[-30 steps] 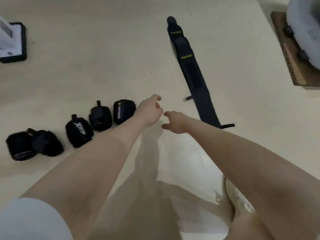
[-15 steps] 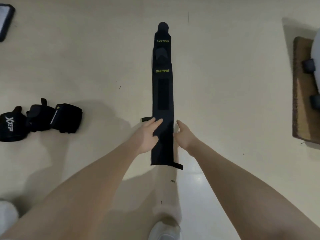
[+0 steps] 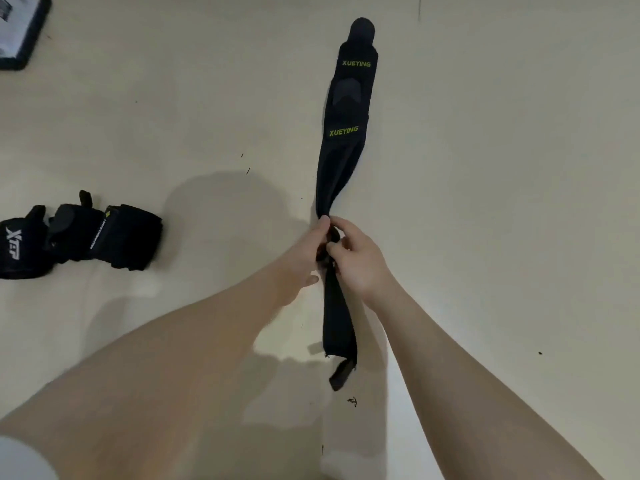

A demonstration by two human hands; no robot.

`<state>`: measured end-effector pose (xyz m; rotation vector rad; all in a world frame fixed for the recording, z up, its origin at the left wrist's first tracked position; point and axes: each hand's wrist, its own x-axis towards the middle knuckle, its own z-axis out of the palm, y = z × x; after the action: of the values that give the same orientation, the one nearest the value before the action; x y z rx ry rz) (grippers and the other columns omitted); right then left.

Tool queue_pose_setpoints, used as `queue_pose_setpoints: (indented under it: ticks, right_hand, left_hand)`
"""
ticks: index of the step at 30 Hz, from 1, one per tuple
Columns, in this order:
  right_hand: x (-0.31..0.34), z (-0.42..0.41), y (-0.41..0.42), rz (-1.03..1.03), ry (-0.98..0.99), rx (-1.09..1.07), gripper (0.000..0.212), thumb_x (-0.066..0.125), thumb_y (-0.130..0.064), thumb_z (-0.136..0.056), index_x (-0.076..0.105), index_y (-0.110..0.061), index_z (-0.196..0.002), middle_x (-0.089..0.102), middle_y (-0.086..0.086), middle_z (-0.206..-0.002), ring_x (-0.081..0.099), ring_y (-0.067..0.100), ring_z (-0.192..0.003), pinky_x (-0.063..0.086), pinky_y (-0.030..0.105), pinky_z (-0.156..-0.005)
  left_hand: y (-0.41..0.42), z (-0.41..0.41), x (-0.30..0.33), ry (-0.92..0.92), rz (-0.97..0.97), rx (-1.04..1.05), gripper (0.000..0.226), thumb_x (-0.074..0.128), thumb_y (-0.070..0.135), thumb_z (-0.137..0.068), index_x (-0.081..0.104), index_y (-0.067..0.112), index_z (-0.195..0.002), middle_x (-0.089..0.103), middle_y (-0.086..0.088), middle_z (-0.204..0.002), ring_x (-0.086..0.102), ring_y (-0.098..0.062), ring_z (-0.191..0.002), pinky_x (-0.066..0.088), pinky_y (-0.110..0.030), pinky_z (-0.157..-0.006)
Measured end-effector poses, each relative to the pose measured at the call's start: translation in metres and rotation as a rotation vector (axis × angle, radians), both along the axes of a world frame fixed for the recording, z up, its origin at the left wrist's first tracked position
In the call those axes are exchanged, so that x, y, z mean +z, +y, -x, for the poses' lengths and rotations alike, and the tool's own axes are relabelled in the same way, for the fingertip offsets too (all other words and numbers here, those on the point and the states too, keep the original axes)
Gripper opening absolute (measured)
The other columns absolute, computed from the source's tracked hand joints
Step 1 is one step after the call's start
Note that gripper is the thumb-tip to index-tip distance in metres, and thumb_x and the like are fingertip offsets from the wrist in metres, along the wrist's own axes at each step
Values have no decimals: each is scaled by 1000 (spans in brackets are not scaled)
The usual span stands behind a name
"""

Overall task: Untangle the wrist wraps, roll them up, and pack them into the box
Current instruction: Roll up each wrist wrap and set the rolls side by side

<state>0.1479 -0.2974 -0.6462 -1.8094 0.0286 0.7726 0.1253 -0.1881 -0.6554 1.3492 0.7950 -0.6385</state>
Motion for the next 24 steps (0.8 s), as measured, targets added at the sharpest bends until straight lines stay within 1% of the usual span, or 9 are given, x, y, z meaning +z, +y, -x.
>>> queue_pose_setpoints:
  ticks: [2, 4, 8, 10, 13, 16, 18, 21, 24]
  right_hand:
    - [1, -1, 16, 201, -200, 260, 52, 42, -16, -92, 36, -28, -143, 66, 5, -102, 61, 22, -92, 50, 35, -81]
    - [1, 2, 33, 394, -284, 465, 57, 40, -19, -94, 23, -24, -148, 64, 10, -104, 60, 28, -93, 49, 38, -74]
    - [-13, 19, 62, 765, -399, 794, 63, 40, -14, -95, 11, -18, -151, 61, 9, -114, 60, 28, -99, 36, 32, -66]
    - [-24, 27, 77, 818, -385, 850, 66, 40, -14, -94, 5, -15, -151, 61, 9, -113, 60, 28, -98, 35, 32, -67]
    - [-32, 34, 83, 682, -252, 782, 70, 40, -17, -95, -2, -17, -150, 62, 10, -105, 59, 27, -89, 43, 35, -70]
    - [-29, 33, 56, 645, -417, 307, 47, 38, -14, -94, 32, -13, -141, 63, 10, -100, 59, 30, -85, 44, 37, -74]
    - [-25, 40, 34, 642, -325, -9, 35, 39, -11, -93, 46, -9, -127, 61, 9, -100, 59, 29, -89, 42, 34, -72]
    - [-25, 60, 26, 618, 9, 53, 22, 39, -11, -92, 54, -3, -106, 59, 11, -101, 53, 26, -89, 39, 29, -71]
    - [-24, 75, 38, 557, 146, 37, 36, 46, -17, -93, 48, -5, -126, 52, 14, -124, 52, 24, -96, 44, 32, -81]
  left_hand:
    - [11, -4, 2, 40, 179, 128, 52, 32, 61, -94, 60, 21, -114, 66, 1, -114, 62, -17, -107, 48, -37, -96]
    - [22, -2, 4, 94, 165, 202, 44, 37, 54, -96, 61, 18, -99, 68, -2, -100, 65, -16, -91, 53, -34, -81]
    - [50, 17, -13, 168, -420, -14, 39, 41, 40, -97, 59, 6, -104, 65, -13, -101, 63, -28, -94, 54, -41, -86]
    - [65, 32, -17, 119, -659, -177, 37, 42, 35, -96, 55, 3, -107, 62, -13, -104, 59, -29, -92, 49, -34, -82]
    - [77, 56, -13, 65, -727, -289, 33, 40, 31, -98, 52, 7, -118, 59, -9, -110, 56, -27, -100, 39, -29, -80]
    - [72, 82, -9, 84, -598, -242, 42, 31, 40, -100, 50, 9, -78, 57, -11, -81, 54, -25, -72, 45, -34, -77]
    - [71, 96, -10, 111, -642, -263, 54, 24, 45, -100, 43, 9, -65, 56, -11, -69, 55, -27, -67, 47, -36, -76]
    - [64, 110, -10, 184, -551, -273, 54, 23, 44, -101, 52, 7, -75, 67, -16, -87, 63, -31, -86, 46, -37, -83]
    - [57, 112, -6, 345, -131, 22, 40, 33, 40, -101, 56, 8, -92, 63, -10, -84, 63, -28, -85, 50, -38, -88]
